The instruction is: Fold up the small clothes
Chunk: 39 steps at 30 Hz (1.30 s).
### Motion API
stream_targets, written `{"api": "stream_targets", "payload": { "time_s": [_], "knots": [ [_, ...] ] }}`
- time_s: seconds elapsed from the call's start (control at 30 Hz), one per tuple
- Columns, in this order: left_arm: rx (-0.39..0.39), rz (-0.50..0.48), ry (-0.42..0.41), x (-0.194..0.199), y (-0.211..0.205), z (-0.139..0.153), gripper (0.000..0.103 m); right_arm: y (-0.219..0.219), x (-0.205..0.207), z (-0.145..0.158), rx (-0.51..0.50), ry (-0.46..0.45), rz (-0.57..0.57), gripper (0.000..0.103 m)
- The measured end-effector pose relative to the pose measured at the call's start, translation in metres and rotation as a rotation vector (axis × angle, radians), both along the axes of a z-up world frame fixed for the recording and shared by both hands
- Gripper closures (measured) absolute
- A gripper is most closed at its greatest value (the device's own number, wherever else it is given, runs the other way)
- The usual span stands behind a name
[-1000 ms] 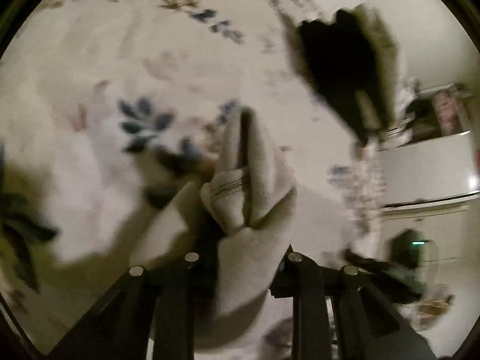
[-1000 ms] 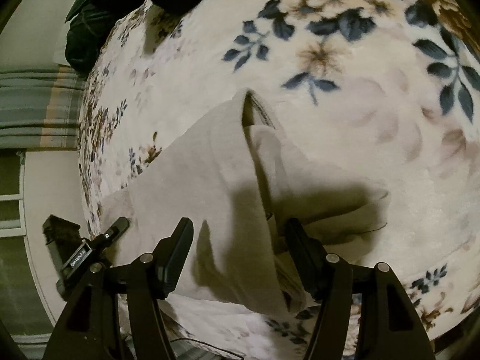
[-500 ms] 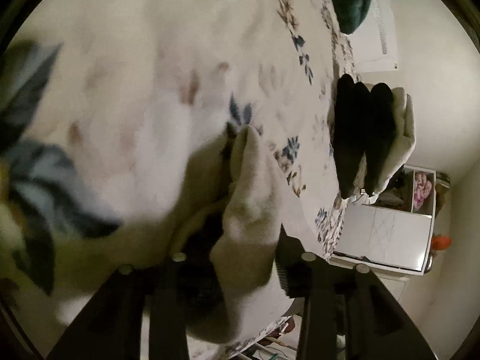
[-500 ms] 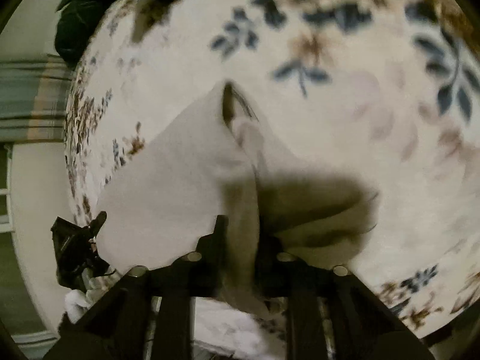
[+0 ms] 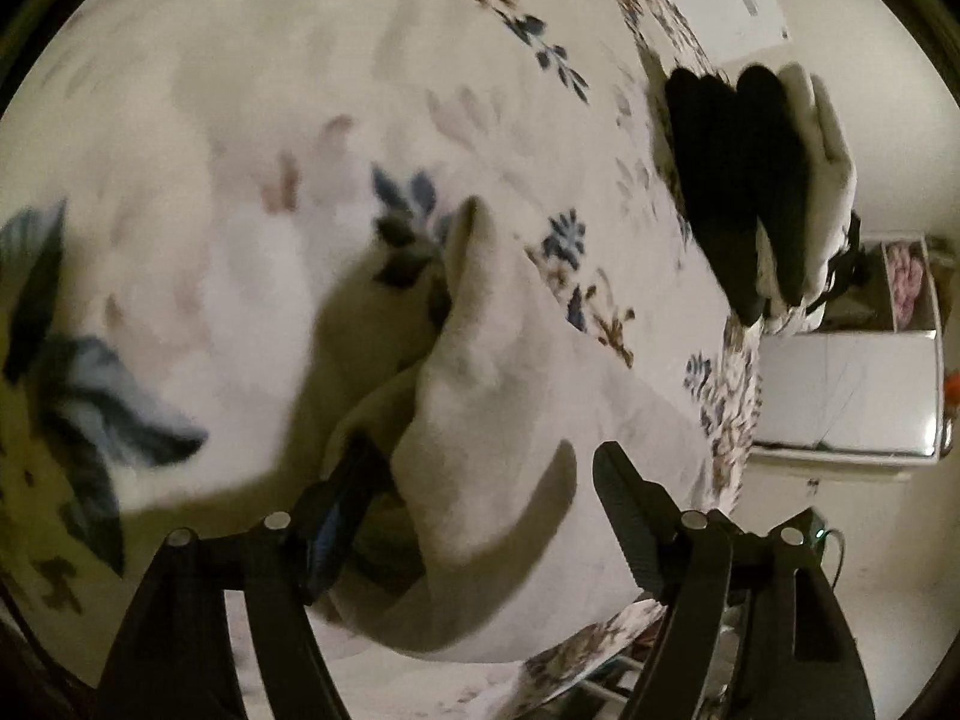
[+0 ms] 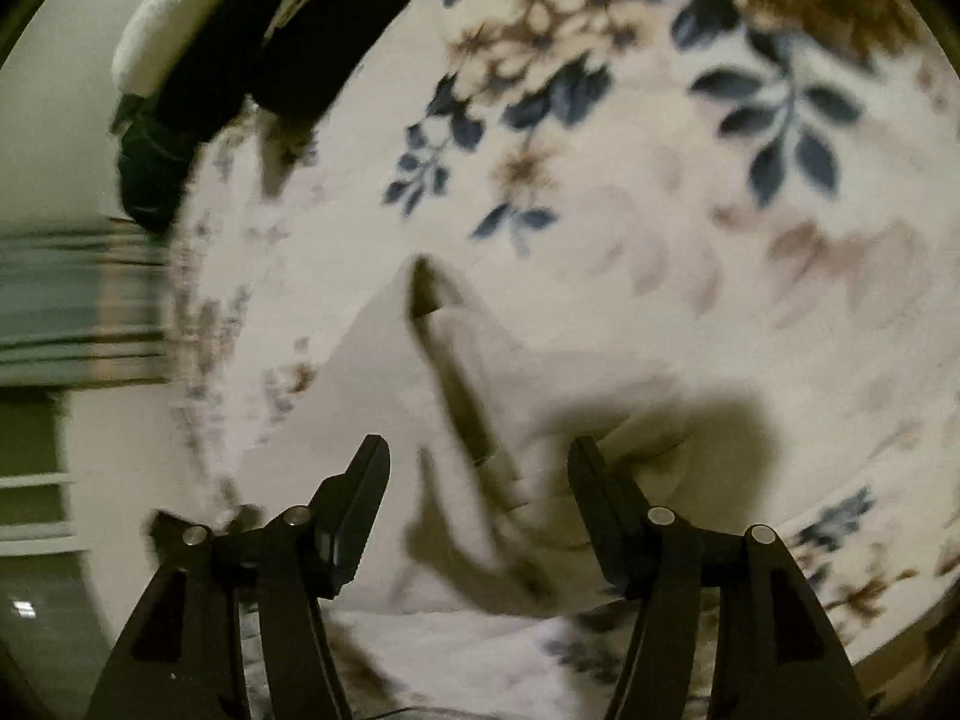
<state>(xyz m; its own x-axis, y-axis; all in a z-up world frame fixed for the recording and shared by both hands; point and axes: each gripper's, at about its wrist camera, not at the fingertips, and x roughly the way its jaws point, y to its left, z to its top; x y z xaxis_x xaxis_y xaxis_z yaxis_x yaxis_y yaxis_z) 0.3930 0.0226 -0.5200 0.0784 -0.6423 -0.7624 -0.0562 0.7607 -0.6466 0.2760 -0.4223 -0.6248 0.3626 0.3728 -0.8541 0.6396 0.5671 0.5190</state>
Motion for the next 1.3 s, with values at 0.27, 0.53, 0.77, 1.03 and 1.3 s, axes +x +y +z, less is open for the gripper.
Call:
{"api": "stream_targets", "payload": {
  "time_s": [0.27,0.53,0.77,1.03,1.3],
  "knots": [
    [0.016,-0.001,-0.003,-0.001,0.000,-0.002,0.030,0.036,0.039,-0.024,-0.177,0.121,0.278,0.020],
    [0.031,-0.027,-0.012,-0.003,-0.003,-0.001,0.030,0.031,0.037,-0.021,0.094,-0.046,0.174,0.090],
    [0.011,-0.022,0.003,-0.001,-0.001,-0.004,0.030,-0.022,-0.017,-0.095,0.548,-0.069,-0.269,0.093],
    [0.016,-0.012,-0.017,-0.008,0.006,0.015,0.030,0.003,0.007,-0.007,0.102,-0.079,0.028,0.026],
    [0.033,-0.050,-0.010,-0.015,-0.012,0.006,0.030,0.032,0.028,-0.036,0.242,-0.059,0.156,0.089]
  ]
}}
